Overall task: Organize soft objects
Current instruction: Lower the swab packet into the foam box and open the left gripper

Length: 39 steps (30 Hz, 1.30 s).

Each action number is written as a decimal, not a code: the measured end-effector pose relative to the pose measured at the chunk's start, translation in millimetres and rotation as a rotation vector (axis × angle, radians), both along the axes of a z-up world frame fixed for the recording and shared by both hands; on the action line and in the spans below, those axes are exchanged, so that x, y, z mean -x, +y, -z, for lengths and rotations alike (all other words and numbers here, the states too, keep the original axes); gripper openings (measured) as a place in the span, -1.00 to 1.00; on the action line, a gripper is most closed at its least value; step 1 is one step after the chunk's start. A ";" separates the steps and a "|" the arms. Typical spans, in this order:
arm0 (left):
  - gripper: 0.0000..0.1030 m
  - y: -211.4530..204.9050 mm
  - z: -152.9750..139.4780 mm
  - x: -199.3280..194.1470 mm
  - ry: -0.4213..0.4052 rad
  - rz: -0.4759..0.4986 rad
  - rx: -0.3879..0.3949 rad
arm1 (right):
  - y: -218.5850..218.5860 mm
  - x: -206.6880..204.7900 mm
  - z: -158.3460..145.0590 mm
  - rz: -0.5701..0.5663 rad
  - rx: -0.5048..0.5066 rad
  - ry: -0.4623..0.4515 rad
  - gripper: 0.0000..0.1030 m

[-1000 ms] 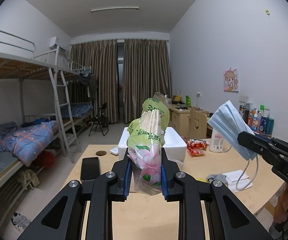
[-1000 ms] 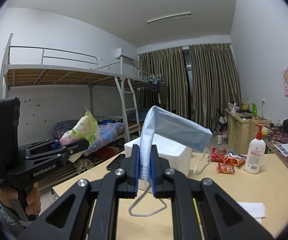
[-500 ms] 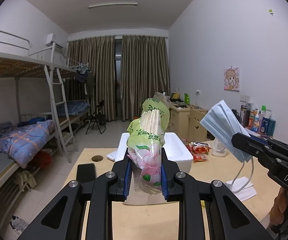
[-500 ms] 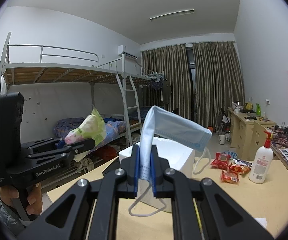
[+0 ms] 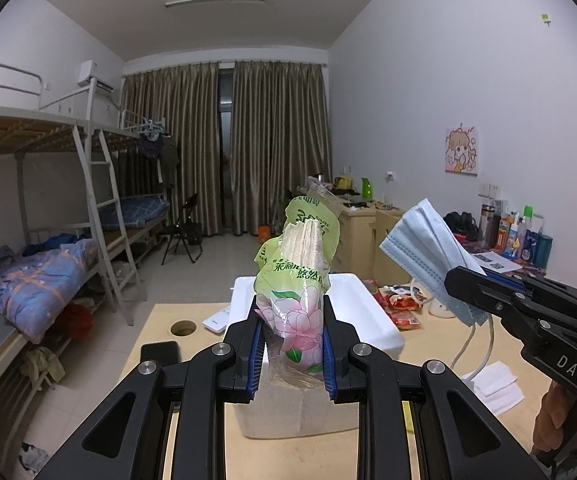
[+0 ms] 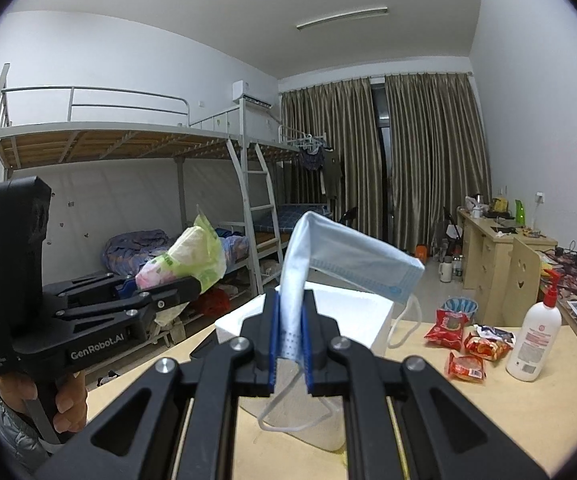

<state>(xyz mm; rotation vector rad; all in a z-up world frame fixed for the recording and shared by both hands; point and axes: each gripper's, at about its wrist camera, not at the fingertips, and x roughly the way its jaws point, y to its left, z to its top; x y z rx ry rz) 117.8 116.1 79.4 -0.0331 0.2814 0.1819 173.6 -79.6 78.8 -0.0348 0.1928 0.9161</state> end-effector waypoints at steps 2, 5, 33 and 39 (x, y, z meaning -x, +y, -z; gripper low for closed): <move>-0.50 4.2 -0.7 -10.3 0.010 0.005 -0.001 | 4.7 -4.5 -1.6 0.004 0.004 0.002 -0.75; -0.50 10.3 -0.6 -27.4 0.033 0.016 0.009 | 9.9 -13.2 -3.7 0.006 0.006 0.012 -0.75; -0.48 43.2 30.5 -134.1 0.183 0.082 0.031 | 30.8 -62.6 7.3 0.011 0.056 0.084 -0.75; 0.32 43.5 33.5 -136.3 0.186 0.073 0.027 | 31.7 -65.8 7.6 0.016 0.054 0.092 -0.75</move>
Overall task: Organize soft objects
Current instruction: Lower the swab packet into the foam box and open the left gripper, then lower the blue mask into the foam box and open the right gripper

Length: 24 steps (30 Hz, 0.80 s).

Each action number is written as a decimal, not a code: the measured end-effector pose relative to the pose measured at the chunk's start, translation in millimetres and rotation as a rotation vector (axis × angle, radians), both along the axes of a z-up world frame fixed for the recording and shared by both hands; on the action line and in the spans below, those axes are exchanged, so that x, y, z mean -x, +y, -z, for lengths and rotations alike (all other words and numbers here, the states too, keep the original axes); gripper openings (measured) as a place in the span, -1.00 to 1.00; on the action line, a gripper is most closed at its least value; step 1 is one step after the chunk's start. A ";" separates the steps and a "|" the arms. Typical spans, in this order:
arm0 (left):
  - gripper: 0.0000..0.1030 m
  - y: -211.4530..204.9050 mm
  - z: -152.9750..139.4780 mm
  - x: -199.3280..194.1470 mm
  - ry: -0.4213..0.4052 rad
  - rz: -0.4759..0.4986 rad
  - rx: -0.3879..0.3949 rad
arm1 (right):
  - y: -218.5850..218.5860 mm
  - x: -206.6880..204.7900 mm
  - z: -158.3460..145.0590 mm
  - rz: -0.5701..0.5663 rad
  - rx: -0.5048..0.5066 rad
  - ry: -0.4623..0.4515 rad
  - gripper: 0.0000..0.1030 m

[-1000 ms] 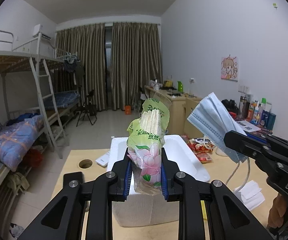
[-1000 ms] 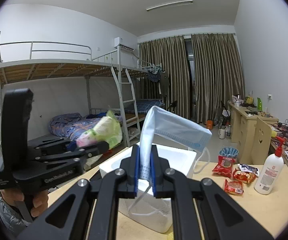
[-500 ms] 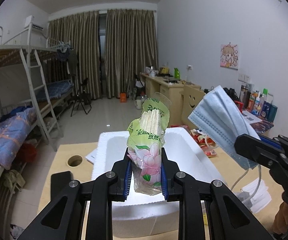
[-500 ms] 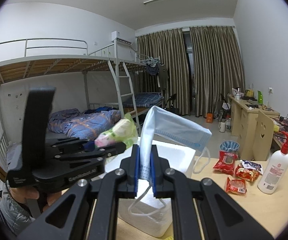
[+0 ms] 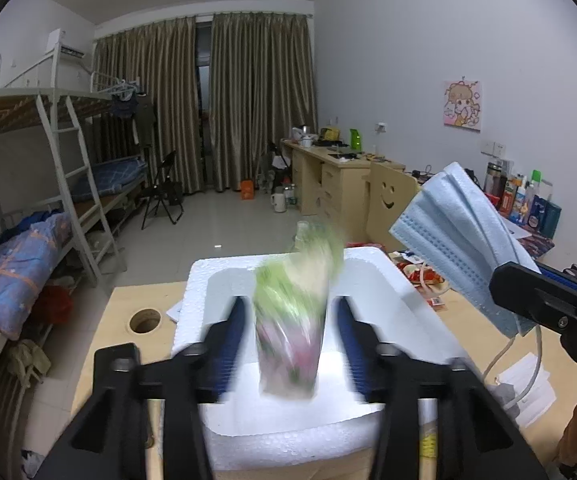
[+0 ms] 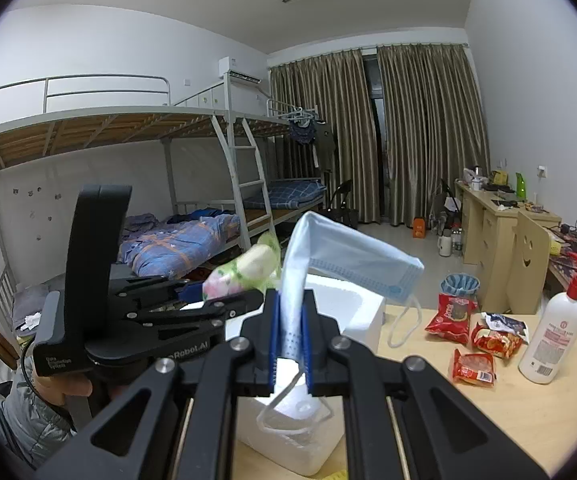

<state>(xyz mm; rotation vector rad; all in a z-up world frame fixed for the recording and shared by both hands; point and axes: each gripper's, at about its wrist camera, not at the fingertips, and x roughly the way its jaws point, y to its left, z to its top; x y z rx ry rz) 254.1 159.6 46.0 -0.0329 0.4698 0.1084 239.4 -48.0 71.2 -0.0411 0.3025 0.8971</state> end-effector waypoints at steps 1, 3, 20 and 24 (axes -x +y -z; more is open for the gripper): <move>0.56 1.2 0.1 0.5 -0.001 -0.010 0.001 | -0.1 0.1 0.4 0.001 0.000 -0.001 -0.75; 0.70 4.5 -0.1 2.7 -0.017 -0.044 0.003 | 0.4 0.4 0.2 0.003 0.001 -0.001 -0.75; 0.98 13.5 -20.6 56.6 -0.146 -0.166 -0.056 | 11.1 3.7 0.7 -0.010 0.019 -0.013 -0.75; 0.99 17.9 -21.3 64.4 -0.150 -0.187 -0.061 | 16.5 3.8 0.8 -0.020 0.025 -0.017 -0.75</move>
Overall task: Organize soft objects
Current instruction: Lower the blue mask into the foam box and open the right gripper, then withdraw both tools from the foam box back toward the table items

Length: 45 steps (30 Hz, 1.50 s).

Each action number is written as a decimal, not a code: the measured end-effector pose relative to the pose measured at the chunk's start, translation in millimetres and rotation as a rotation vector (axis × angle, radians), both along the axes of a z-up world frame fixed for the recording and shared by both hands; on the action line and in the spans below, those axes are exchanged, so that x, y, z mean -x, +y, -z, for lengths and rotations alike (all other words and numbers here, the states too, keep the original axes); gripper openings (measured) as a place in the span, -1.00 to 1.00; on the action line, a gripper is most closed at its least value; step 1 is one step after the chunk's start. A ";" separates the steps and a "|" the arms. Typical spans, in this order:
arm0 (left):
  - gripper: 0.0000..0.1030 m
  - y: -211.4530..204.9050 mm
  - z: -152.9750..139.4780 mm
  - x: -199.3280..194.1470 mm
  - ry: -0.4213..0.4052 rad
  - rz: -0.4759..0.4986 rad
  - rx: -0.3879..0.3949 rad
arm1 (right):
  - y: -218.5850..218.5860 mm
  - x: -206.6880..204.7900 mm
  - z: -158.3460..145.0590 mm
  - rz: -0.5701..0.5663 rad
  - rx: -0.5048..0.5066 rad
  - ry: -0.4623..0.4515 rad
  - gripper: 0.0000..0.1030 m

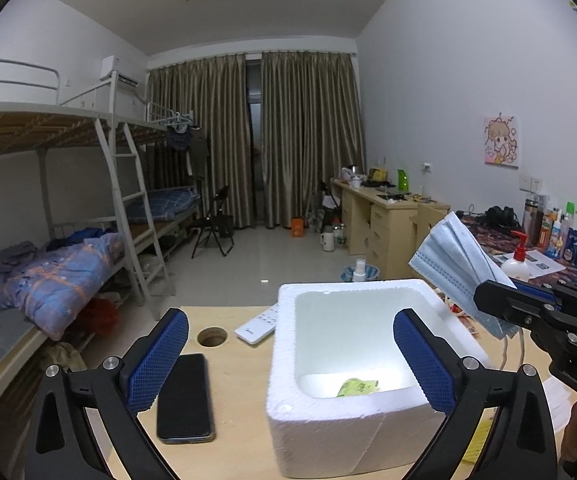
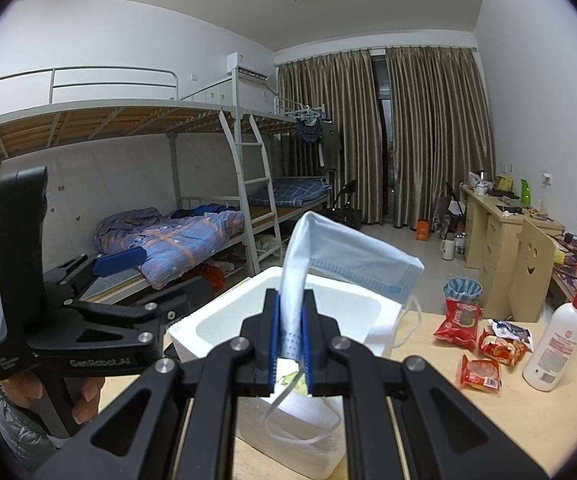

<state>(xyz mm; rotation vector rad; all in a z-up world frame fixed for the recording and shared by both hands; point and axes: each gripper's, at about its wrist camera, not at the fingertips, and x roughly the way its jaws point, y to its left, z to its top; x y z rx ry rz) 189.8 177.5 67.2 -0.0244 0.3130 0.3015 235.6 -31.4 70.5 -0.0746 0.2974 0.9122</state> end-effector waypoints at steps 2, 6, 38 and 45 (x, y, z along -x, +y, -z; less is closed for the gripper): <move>0.99 1.8 0.0 4.0 0.000 -0.007 -0.003 | 3.7 -0.9 0.3 -0.003 0.005 0.000 -0.75; 0.99 4.1 1.8 11.7 0.000 -0.012 -0.002 | 9.2 -3.4 1.8 -0.013 0.007 0.005 -0.75; 0.99 19.3 6.5 27.3 0.006 -0.067 0.019 | 42.6 -26.3 19.3 -0.048 0.087 0.059 -0.29; 0.99 18.0 8.1 29.5 0.003 -0.068 0.022 | 34.5 -21.7 13.5 -0.046 0.069 0.058 -0.21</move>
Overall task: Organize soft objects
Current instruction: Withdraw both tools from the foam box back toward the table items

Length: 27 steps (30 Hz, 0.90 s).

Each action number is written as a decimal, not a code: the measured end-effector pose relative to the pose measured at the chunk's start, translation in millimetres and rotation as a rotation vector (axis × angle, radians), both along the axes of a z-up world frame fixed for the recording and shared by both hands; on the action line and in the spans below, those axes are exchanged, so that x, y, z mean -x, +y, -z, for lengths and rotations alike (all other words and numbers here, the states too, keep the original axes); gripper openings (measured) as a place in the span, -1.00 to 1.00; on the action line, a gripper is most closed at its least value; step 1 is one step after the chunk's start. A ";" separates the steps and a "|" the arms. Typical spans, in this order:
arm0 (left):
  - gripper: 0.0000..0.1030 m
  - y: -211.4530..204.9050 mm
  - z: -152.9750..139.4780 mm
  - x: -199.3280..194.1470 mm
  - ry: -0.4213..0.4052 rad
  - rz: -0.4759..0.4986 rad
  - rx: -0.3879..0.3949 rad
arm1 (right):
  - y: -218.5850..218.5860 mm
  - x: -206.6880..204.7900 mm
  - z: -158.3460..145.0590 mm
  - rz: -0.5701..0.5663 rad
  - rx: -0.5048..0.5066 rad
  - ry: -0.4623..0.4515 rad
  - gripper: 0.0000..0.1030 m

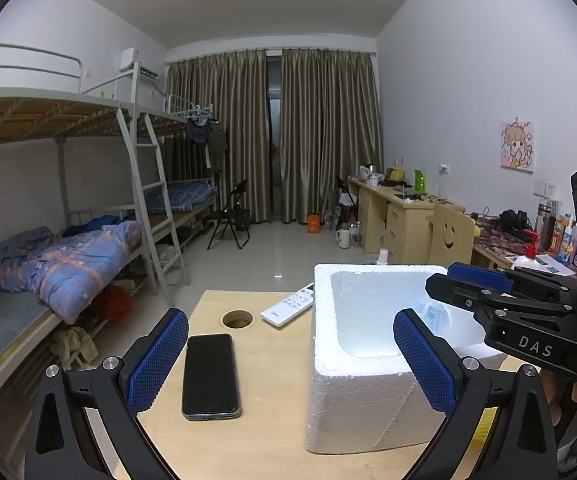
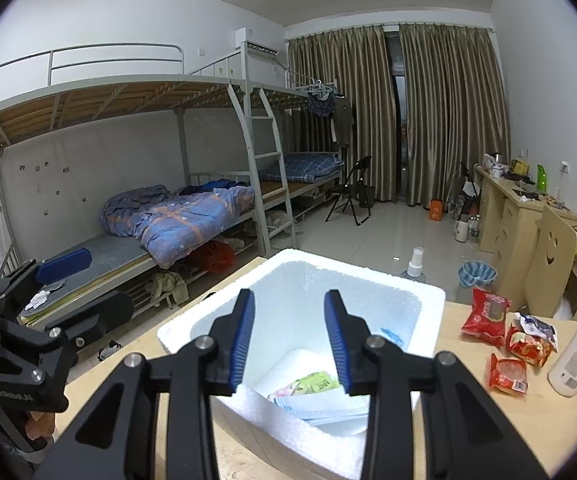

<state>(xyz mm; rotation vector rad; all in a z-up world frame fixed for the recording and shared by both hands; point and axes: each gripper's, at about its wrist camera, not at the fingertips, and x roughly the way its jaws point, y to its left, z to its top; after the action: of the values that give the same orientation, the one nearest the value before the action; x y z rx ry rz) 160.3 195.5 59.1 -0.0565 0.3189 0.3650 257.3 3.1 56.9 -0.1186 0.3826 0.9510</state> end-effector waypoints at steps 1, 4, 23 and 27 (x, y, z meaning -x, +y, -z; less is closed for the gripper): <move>0.99 -0.7 0.4 0.6 -0.001 0.000 -0.001 | -0.5 0.0 -0.8 0.000 -0.002 0.000 -0.19; 0.99 -3.4 0.4 2.1 -0.001 0.000 -0.004 | -3.7 4.6 -3.9 0.000 -0.009 -0.008 -0.14; 0.99 -36.3 -9.6 19.0 -0.005 -0.001 -0.017 | -57.2 37.9 -31.5 0.073 -0.090 -0.091 0.49; 0.99 -52.9 -14.0 29.7 -0.018 0.001 -0.030 | -71.9 48.5 -37.1 0.080 -0.113 -0.110 0.58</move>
<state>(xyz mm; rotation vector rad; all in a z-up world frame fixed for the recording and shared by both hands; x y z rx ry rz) 130.6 142.5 73.2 -0.0301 0.2954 0.3677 208.8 -68.9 94.1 -0.0519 0.2305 0.8809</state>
